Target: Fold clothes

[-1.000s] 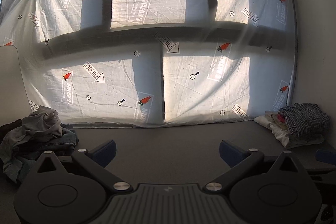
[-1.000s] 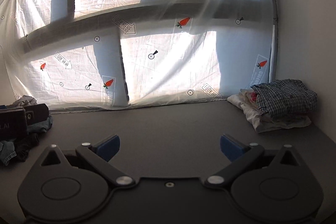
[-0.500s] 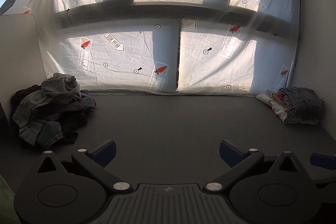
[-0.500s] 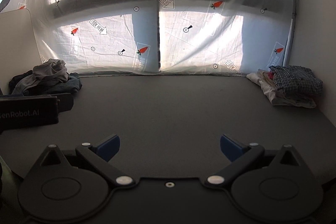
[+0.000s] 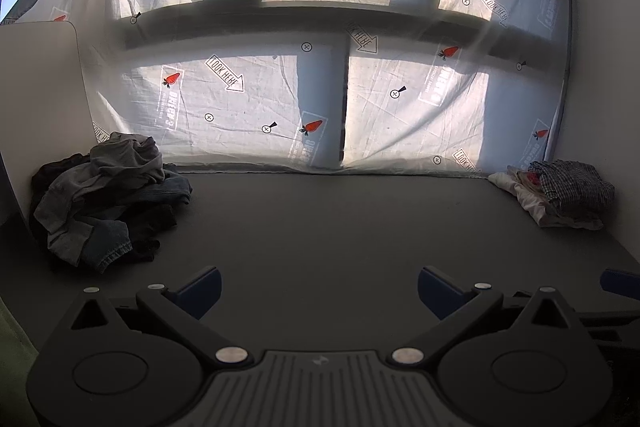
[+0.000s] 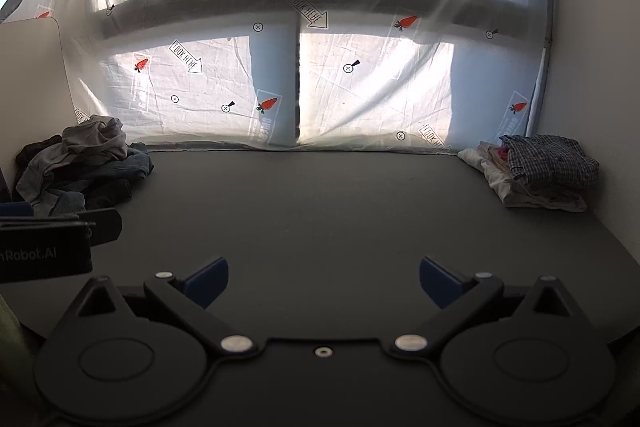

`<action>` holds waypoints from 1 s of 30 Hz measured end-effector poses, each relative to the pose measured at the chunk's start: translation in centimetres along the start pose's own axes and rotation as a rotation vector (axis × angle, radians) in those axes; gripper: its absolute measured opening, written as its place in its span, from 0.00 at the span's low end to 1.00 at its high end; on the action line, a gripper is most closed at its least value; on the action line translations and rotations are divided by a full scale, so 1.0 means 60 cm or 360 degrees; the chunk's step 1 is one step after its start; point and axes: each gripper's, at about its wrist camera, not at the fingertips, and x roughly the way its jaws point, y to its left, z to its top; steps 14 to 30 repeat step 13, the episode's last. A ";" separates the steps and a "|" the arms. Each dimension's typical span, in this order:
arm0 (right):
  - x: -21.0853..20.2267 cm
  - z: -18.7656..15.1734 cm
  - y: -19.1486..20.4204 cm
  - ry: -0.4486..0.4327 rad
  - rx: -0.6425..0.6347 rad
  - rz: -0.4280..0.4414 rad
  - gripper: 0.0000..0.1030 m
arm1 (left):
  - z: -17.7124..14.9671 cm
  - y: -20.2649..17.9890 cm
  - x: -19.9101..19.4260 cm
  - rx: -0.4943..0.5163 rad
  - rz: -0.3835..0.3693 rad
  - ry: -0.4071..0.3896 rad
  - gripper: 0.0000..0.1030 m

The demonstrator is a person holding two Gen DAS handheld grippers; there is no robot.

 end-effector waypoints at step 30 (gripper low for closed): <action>0.012 0.003 -0.018 -0.0007 0.0022 -0.0004 1.00 | 0.005 -0.008 0.014 -0.0043 -0.0037 0.0033 1.00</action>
